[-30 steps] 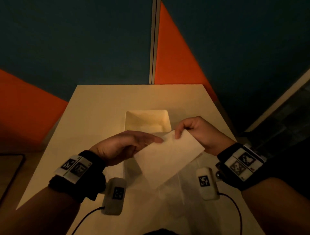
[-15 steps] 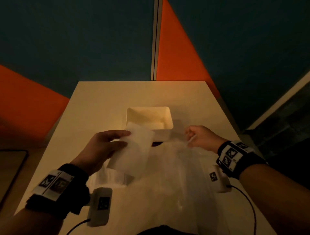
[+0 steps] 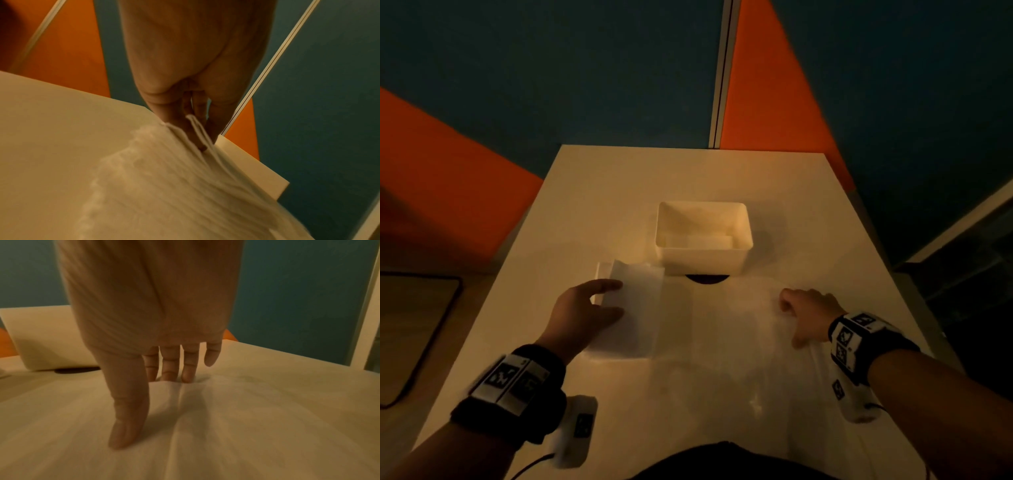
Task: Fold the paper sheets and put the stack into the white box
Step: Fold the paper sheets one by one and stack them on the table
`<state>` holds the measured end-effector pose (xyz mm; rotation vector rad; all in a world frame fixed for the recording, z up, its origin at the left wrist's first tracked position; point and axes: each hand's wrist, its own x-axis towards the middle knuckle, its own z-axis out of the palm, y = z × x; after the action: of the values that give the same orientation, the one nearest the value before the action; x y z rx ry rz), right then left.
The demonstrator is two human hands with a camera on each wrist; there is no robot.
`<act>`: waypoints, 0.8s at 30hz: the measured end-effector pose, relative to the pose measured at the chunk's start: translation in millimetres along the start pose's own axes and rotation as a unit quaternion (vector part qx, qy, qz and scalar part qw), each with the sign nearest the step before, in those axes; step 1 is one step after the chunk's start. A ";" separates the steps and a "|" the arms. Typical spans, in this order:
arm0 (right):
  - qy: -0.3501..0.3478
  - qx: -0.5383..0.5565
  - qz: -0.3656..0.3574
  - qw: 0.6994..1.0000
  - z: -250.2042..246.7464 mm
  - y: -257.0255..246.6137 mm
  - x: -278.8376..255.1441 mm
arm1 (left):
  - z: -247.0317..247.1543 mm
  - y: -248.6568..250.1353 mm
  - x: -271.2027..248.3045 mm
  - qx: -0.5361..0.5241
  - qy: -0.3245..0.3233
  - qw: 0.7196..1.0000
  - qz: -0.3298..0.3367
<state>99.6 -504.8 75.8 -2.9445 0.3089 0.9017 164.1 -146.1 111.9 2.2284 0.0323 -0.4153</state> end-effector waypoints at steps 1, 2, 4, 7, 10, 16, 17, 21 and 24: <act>-0.002 -0.005 0.000 1.000 -0.4 0.1 0.1 | -0.4 -0.4 0.2 0.011 0.000 1.000 0.001; -0.003 -0.008 0.002 1.000 -0.7 0.3 0.4 | -0.5 -1.2 0.5 0.019 0.000 1.000 0.002; -0.009 -0.014 0.008 1.000 -1.1 0.4 0.8 | -1.3 -2.2 1.3 0.025 0.004 1.000 -0.002; -0.022 -0.028 0.013 0.999 -2.4 -0.2 0.6 | -2.2 -2.7 0.3 0.033 0.014 0.999 0.001; -0.028 -0.029 0.014 0.999 -4.3 -1.5 -1.9 | -2.0 -4.4 -1.1 0.022 0.024 0.999 -0.001; -0.036 -0.032 0.037 0.998 -4.5 -5.7 -7.2 | -1.3 -7.3 -2.2 0.038 0.048 0.998 0.013; -0.038 -0.032 0.036 0.998 -5.1 -5.9 -8.3 | -0.7 -8.3 -1.7 0.042 0.051 0.998 0.013; -0.029 -0.034 0.037 0.998 -7.0 -5.7 -13.8 | 0.9 -10.2 -0.7 0.083 0.058 0.994 0.033; -0.018 -0.006 0.015 1.000 -12.7 -1.3 -20.6 | 1.9 -10.0 0.1 0.164 0.052 0.984 0.039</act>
<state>90.2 -501.1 97.8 -2.9379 0.3484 0.9629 162.0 -141.2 103.3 2.5645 -0.0739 -0.2764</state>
